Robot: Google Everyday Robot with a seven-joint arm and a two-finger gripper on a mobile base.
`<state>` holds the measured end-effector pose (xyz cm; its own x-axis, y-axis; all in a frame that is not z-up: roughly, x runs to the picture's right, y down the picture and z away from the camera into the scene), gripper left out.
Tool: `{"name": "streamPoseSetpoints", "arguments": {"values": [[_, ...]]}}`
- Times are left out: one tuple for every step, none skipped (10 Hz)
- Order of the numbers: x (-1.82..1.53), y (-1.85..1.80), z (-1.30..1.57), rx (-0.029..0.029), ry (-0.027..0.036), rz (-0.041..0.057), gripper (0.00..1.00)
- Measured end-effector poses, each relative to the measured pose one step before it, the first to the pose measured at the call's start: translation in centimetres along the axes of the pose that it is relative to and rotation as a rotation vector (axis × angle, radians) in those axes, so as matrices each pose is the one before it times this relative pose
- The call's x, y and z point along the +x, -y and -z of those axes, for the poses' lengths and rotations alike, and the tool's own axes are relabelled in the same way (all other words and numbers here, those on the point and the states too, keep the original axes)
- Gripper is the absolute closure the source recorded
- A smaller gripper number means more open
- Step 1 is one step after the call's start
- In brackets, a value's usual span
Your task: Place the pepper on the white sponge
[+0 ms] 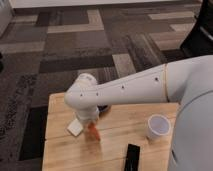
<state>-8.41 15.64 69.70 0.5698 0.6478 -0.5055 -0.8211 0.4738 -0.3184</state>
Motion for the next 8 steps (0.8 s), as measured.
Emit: {"name": "streamPoseSetpoints", "arguments": {"values": [[-1.320, -0.737, -0.197, 0.01006, 0.00622, 0.04795, 1.00], [-0.481, -0.326, 0.035, 0.00672, 0.00313, 0.01981, 1.00], [-0.690, -0.649, 0.064, 0.01350, 0.00083, 0.03572, 1.00], [-0.563, -0.750, -0.106, 0.01336, -0.00458, 0.03604, 1.00], [-0.201, -0.788, -0.186, 0.00469, -0.00631, 0.02268, 1.00], [0.074, -0.086, -0.124, 0.00140, -0.00368, 0.00141, 1.00], [0.235, -0.404, -0.280, 0.00086, -0.00901, -0.00075, 1.00], [0.320, -0.137, -0.294, 0.00263, -0.00747, -0.00359, 1.00]]}}
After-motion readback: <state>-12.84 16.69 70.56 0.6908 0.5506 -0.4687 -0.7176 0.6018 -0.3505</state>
